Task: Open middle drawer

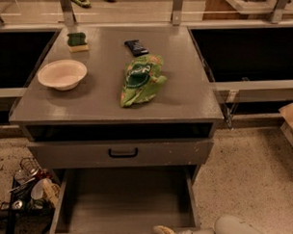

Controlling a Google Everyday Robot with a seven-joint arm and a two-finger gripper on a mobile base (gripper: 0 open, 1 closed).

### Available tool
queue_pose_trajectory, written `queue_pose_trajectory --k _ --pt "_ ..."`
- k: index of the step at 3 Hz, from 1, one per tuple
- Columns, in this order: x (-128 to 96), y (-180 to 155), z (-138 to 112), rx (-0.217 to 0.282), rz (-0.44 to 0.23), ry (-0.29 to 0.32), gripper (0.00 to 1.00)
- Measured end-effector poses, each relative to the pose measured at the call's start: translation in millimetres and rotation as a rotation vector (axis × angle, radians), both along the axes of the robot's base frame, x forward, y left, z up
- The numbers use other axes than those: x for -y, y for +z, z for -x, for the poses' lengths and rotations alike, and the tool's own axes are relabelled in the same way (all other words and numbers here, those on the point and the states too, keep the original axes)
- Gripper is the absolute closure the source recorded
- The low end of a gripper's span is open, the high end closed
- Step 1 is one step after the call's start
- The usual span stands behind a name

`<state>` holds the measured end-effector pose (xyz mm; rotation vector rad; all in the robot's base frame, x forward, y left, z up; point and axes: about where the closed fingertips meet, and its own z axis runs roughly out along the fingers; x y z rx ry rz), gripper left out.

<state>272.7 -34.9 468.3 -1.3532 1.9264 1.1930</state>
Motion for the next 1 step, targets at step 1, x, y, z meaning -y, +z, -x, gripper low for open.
queue_pose_trajectory --k 1 --pt "0.0 0.0 0.0 0.000 0.000 0.000 0.00"
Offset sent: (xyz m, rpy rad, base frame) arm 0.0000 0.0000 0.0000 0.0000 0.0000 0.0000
